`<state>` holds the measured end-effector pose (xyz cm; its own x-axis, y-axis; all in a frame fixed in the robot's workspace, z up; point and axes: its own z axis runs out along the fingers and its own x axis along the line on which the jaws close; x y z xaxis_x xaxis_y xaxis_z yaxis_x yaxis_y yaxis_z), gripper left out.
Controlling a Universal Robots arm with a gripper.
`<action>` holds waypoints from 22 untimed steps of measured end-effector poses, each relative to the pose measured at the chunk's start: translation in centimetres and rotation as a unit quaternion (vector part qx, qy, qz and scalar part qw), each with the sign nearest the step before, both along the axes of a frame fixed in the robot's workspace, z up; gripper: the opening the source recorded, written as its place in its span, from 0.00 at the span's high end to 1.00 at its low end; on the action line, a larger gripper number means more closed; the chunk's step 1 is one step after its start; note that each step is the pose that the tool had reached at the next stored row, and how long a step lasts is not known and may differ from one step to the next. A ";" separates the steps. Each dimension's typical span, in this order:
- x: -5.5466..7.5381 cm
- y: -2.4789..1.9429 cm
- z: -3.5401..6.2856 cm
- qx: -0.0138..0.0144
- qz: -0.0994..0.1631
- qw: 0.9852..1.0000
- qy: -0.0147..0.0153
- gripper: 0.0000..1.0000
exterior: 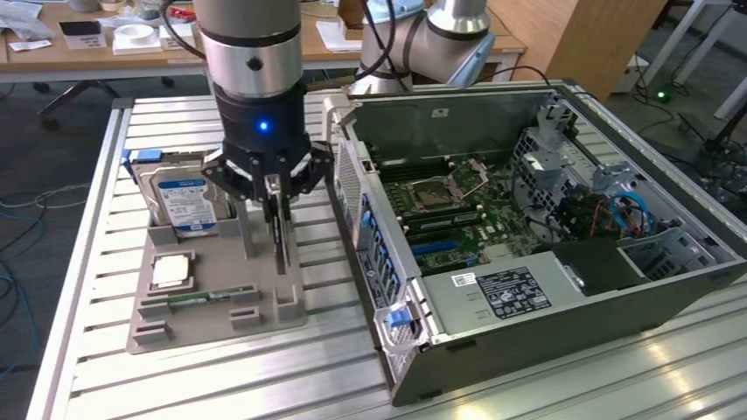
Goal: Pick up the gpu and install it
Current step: 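Pick up the gpu and move the gpu toward the slot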
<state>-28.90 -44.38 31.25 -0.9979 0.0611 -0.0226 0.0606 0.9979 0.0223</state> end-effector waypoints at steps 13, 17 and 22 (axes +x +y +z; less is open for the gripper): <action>0.0 0.00 4.50 0.000 0.000 1.000 0.000 0.74; 0.0 0.01 5.71 0.000 0.000 1.000 0.000 0.74; 0.0 0.02 7.27 0.000 0.000 1.000 0.000 0.74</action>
